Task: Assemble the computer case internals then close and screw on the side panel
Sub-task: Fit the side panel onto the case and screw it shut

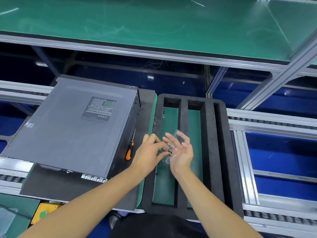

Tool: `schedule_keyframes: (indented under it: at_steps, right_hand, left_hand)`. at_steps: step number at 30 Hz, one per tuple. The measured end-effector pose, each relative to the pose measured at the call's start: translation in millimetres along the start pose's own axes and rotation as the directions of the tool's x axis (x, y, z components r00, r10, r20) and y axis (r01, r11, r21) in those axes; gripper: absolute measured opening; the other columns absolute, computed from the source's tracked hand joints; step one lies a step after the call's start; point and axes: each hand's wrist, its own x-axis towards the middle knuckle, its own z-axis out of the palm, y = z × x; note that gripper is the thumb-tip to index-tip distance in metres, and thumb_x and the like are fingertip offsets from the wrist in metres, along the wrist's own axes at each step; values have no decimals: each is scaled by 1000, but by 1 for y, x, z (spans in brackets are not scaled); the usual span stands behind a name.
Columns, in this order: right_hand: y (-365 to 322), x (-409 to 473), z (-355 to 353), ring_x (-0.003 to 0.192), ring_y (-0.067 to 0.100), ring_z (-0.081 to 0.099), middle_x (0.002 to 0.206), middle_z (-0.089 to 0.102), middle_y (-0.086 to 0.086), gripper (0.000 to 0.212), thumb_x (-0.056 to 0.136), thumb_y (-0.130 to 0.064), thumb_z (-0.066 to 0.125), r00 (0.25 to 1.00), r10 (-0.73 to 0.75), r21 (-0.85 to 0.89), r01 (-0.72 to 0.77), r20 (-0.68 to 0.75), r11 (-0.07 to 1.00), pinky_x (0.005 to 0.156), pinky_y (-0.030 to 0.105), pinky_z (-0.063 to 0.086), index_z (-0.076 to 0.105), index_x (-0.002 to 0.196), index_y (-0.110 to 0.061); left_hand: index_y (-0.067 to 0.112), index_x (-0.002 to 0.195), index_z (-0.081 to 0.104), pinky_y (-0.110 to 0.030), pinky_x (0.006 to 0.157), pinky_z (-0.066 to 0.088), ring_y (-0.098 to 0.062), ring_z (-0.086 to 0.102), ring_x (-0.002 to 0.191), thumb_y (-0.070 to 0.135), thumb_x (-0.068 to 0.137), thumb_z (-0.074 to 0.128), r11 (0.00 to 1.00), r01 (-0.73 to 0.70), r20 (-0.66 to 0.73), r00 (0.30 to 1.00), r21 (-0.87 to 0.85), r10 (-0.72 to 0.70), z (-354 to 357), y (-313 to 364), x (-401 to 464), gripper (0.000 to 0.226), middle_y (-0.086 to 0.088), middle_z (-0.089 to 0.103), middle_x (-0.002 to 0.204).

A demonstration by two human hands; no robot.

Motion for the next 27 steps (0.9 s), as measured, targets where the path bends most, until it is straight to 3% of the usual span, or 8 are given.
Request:
schedule_keyframes:
  at_steps: [4, 8, 12, 17, 19, 21, 23, 27]
  right_hand:
    - [0, 2, -2, 100, 41, 71, 117, 70, 29, 42, 84, -25, 42, 1000, 15, 21, -14, -25, 1000, 77, 43, 55, 59, 120, -12]
    - [2, 3, -4, 101, 41, 71, 118, 69, 30, 36, 92, -21, 35, 998, 40, 76, -36, -49, 996, 84, 47, 55, 58, 119, -12]
    - [-1, 1, -3, 99, 39, 72, 118, 69, 30, 40, 86, -24, 41, 997, 49, 123, -42, -55, 991, 75, 43, 61, 57, 121, -10]
    - [-3, 2, -3, 100, 37, 73, 119, 70, 28, 41, 85, -24, 40, 998, 46, 132, -41, -42, 990, 72, 38, 62, 56, 120, -11]
    - [-3, 3, -3, 98, 38, 73, 119, 69, 29, 38, 89, -22, 37, 999, 39, 139, -34, -36, 990, 72, 36, 61, 56, 119, -10]
    - [-3, 4, -2, 97, 39, 73, 119, 69, 30, 36, 92, -19, 34, 997, 58, 160, -50, -44, 986, 70, 37, 61, 57, 118, -10]
    - [-3, 5, -2, 98, 38, 73, 119, 69, 30, 35, 94, -19, 33, 996, 79, 170, -70, -49, 983, 69, 39, 61, 58, 117, -11]
    - [-5, 4, -1, 99, 36, 73, 119, 70, 27, 37, 93, -22, 34, 996, 87, 142, -82, -26, 986, 70, 41, 61, 58, 119, -12]
  left_hand:
    - [28, 95, 69, -22, 62, 42, -5, 31, 94, 38, 90, 75, 1000, -16, 39, 999, 13, 16, 0, 1, 3, 12, 16, 43, 94]
    - [24, 99, 67, -25, 70, 48, -8, 32, 96, 36, 94, 70, 999, -38, 71, 997, 16, 37, 0, 0, 4, 14, 11, 46, 101]
    - [23, 105, 66, -26, 74, 49, -10, 34, 100, 36, 97, 65, 1000, -18, 92, 996, 2, 18, 2, 1, 3, 15, 10, 48, 106]
    - [27, 104, 63, -28, 91, 40, -11, 44, 104, 35, 101, 59, 940, 47, 42, 999, -338, -35, 1, 2, 0, 9, 18, 58, 105]
    - [33, 105, 60, -36, 96, 42, -7, 53, 109, 35, 103, 56, 907, 85, -1, 996, -413, -94, -1, 3, 0, 4, 23, 64, 107]
    - [36, 101, 57, -45, 98, 45, -8, 62, 103, 34, 102, 59, 901, 110, -37, 990, -420, -139, -2, 1, 4, 3, 22, 68, 101]
    - [33, 97, 54, -44, 91, 50, -10, 64, 93, 32, 97, 67, 903, 110, -7, 992, -414, -124, -4, -1, 7, 13, 17, 67, 93]
    - [28, 96, 60, -37, 78, 51, -7, 51, 90, 27, 90, 75, 984, -111, 145, 981, -138, 131, -2, -4, 10, 16, 16, 49, 94]
